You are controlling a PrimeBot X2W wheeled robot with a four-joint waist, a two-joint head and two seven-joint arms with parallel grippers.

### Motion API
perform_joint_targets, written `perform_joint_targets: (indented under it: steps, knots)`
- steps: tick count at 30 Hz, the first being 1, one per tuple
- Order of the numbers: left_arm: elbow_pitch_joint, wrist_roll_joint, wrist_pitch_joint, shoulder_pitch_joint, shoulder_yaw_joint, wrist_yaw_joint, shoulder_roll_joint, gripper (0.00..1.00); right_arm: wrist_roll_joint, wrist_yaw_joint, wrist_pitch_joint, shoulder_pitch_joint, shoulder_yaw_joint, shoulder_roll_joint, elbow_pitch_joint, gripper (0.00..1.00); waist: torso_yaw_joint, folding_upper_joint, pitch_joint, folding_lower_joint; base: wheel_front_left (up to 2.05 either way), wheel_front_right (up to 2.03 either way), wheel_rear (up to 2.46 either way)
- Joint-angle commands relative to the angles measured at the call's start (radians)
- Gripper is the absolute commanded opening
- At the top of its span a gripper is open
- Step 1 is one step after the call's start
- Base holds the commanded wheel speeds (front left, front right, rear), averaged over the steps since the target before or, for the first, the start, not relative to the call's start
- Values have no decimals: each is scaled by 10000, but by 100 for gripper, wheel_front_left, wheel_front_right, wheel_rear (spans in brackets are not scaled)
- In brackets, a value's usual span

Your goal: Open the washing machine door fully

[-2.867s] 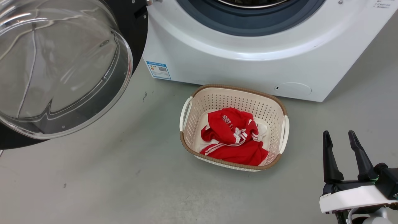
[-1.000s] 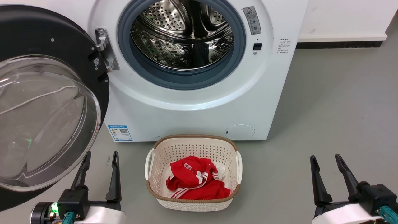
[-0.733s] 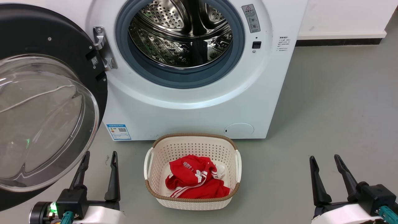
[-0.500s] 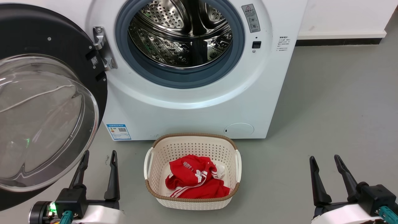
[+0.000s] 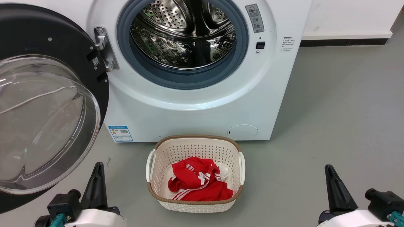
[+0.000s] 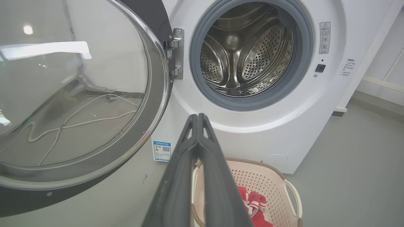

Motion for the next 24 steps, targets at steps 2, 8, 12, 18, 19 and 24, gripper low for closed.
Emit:
perform_joint_targets:
  steps: [2,8,12,18,19,24]
  knots:
    - [-74,-849,147,-343,13,-33,48,0,834,0,103,-317,-3,-103,-28,0,4,0,0,0,0,0,0]
    - [-11,-2061,351,-395,-50,-69,35,0,1996,-1,272,-498,0,-165,140,0,9,0,2,0,0,0,0]
    - [53,-2810,501,-451,-62,-88,26,0,2716,-1,380,-605,-4,-198,233,0,13,0,3,0,0,0,0]
    - [167,-3871,733,-557,-58,-120,13,0,3741,-1,540,-744,-18,-238,363,0,19,0,4,0,0,0,0]
    - [186,-4042,775,-574,-56,-126,11,0,3901,-1,571,-768,-22,-244,383,0,20,0,5,0,0,0,0]
    - [287,-4861,964,-654,-44,-153,1,0,4684,-1,706,-868,-40,-270,482,0,25,0,6,0,0,0,0]
